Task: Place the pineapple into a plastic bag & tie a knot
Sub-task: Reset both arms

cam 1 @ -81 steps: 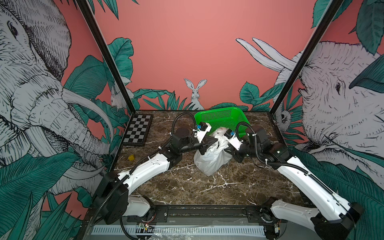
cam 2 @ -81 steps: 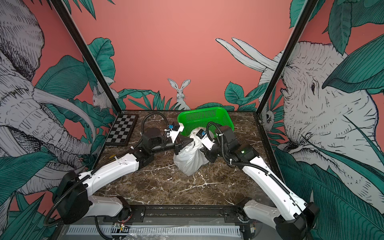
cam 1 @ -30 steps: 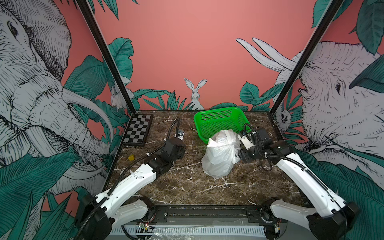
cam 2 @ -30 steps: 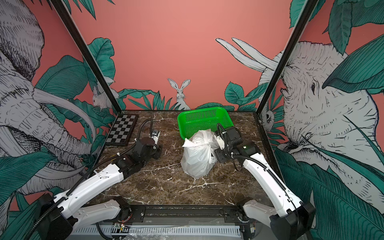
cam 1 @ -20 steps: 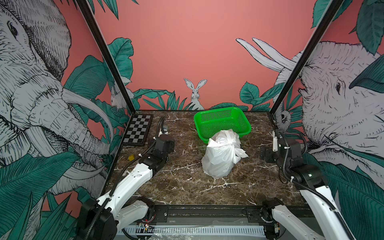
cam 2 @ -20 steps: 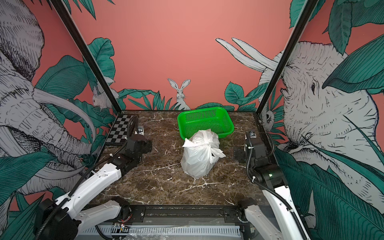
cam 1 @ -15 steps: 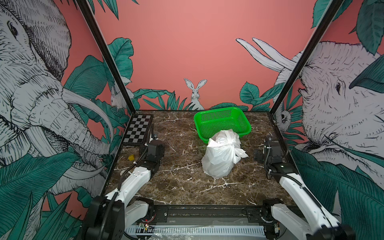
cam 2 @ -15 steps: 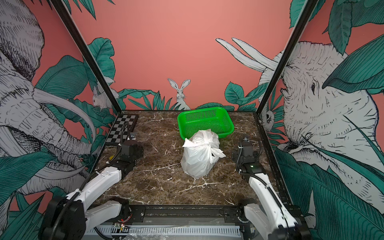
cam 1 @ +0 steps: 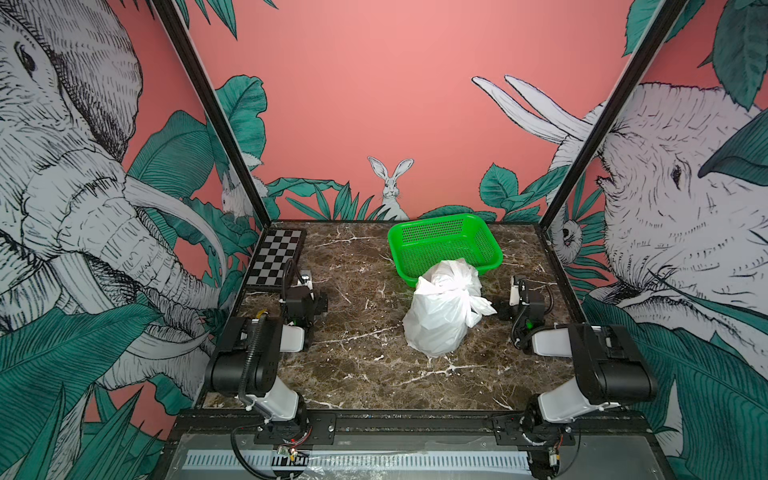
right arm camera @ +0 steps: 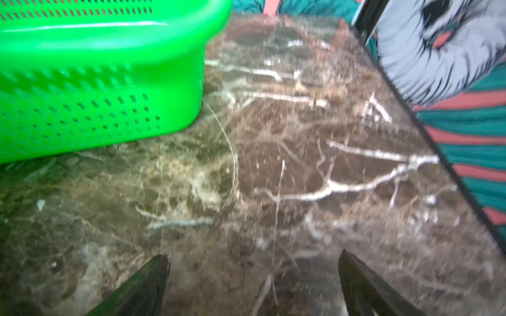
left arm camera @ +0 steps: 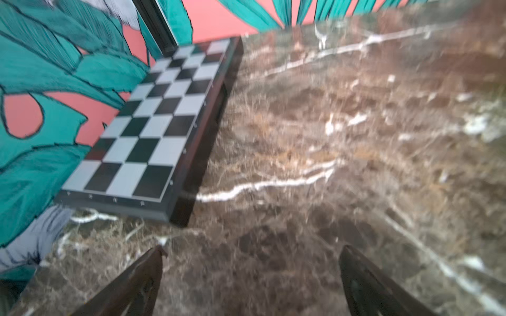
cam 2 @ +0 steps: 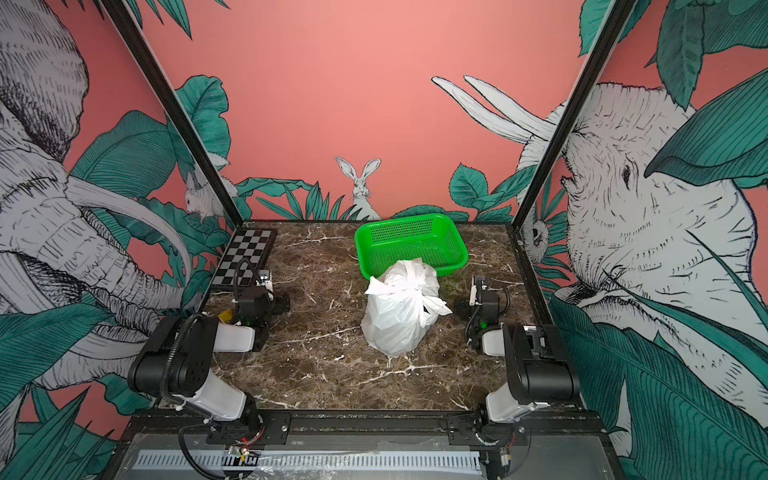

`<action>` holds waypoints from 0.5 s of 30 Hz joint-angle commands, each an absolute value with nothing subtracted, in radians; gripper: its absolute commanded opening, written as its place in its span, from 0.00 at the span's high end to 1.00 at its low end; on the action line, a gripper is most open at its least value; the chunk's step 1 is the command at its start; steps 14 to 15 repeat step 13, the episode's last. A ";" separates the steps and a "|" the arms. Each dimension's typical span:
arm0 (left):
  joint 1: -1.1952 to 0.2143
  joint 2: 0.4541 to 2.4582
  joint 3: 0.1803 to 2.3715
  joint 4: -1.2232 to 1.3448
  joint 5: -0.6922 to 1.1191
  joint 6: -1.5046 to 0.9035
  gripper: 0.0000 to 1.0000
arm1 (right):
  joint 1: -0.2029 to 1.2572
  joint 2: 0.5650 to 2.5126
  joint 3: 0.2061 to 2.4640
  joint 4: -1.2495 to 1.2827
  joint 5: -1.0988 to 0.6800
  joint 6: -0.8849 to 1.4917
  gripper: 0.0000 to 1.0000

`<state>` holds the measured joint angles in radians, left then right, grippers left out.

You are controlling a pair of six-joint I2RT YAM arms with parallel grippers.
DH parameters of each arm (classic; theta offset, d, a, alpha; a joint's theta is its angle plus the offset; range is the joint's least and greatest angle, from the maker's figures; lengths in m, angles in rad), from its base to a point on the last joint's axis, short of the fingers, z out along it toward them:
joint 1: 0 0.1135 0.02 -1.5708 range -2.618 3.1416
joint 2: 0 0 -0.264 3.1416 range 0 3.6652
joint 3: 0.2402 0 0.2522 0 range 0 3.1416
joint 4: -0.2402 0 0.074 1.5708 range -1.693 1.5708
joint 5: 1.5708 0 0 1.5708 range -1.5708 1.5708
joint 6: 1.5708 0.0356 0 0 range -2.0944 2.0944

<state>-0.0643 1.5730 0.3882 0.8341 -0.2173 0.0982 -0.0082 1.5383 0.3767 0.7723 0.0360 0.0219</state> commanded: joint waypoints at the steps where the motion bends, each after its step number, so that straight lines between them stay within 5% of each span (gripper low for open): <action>1: -0.066 1.558 0.391 0.920 -0.193 0.091 0.01 | -0.020 1.539 0.397 0.869 0.008 0.022 0.01; 15: -0.069 1.551 0.395 0.896 -0.189 0.092 0.01 | -0.018 1.525 0.395 0.852 -0.002 0.014 0.01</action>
